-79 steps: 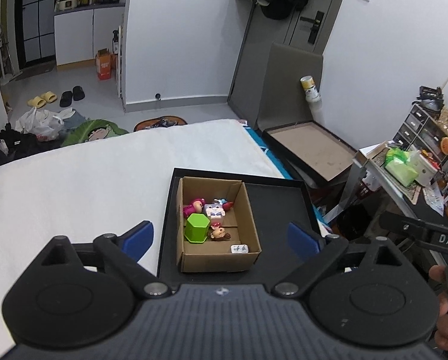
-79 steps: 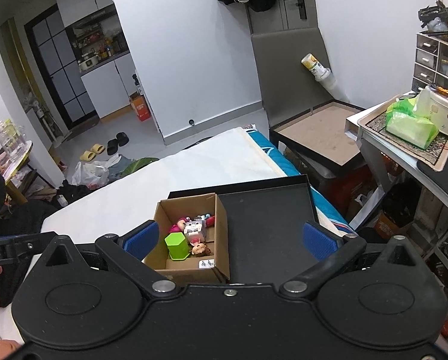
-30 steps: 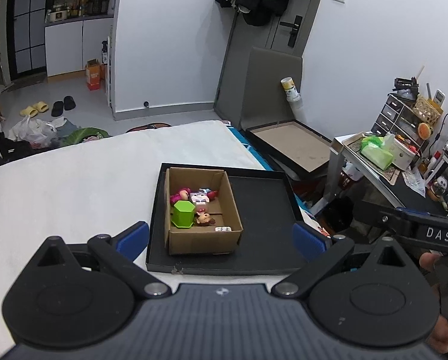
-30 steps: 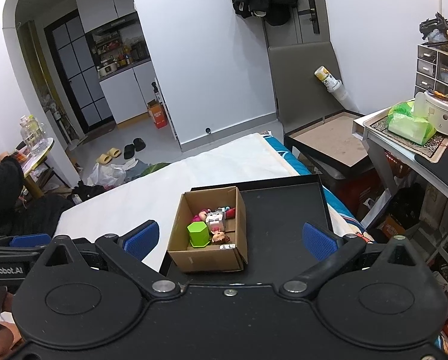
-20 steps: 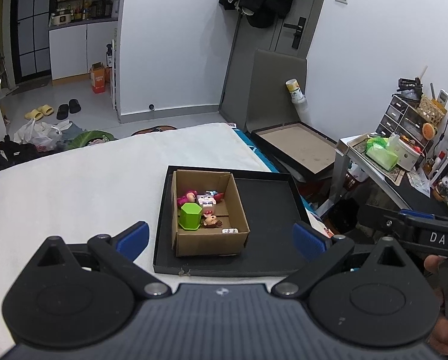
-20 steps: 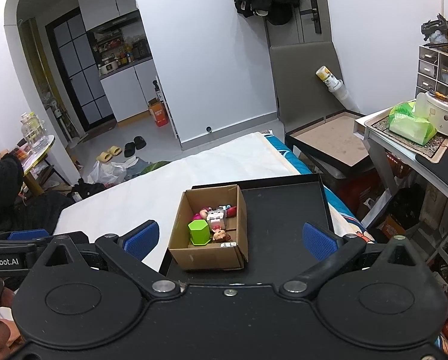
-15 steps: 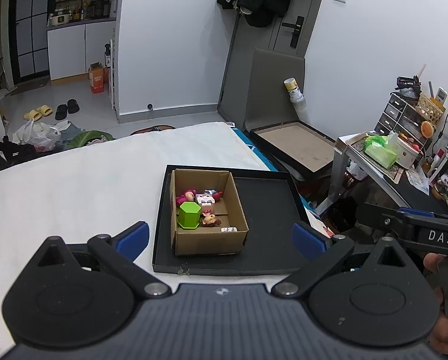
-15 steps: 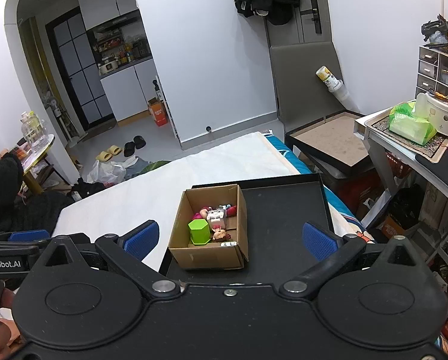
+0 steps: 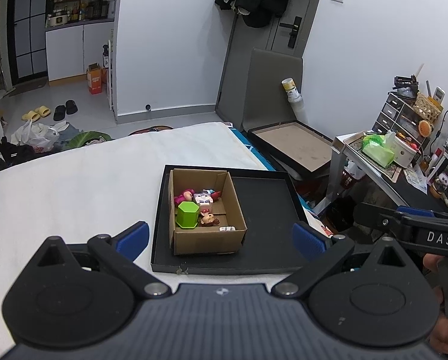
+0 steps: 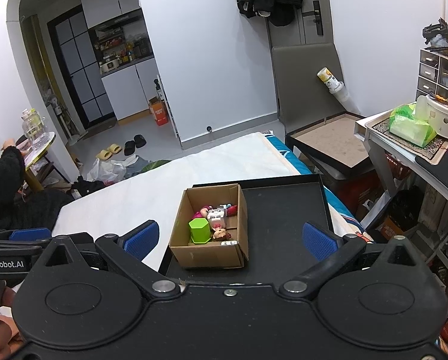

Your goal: Organize rigid objects

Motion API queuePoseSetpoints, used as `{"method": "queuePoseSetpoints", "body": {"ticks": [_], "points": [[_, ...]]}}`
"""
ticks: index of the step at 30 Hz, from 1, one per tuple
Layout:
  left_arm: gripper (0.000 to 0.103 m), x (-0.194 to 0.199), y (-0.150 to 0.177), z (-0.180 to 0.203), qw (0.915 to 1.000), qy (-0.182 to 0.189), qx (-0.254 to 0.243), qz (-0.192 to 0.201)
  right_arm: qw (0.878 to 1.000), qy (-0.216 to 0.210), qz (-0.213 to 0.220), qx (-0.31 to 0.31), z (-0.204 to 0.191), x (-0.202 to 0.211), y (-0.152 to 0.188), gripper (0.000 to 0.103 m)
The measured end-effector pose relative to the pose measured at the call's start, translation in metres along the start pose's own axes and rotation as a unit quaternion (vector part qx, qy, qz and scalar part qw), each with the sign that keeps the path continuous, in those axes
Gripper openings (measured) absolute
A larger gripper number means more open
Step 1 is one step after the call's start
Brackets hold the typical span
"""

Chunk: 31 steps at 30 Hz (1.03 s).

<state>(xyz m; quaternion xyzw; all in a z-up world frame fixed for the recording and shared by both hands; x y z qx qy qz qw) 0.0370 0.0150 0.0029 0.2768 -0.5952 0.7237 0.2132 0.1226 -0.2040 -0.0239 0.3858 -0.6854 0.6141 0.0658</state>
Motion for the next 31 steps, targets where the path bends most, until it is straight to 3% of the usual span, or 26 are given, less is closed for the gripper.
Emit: {"method": "queuePoseSetpoints", "body": {"ticks": [26,31], "points": [[0.101,-0.012,0.008,-0.001,0.9999,0.005,-0.004,-0.014,1.0,0.006,-0.01,0.0,0.0,-0.003,0.002,0.103],[0.101,-0.012,0.006,-0.01,0.9998,0.009,0.015,0.0,1.0,0.013,-0.015,-0.006,0.001,-0.005,0.003,0.103]]}}
Point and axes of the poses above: each gripper's, at about its wrist camera, not at the fingertips, and x roughly against the way its jaws point, z to its right, y to its underside, the point moved 1 cm from there along -x, roughly the way its jaws point, and after that the axes turned 4 degrees about -y, right-handed, at the moved point
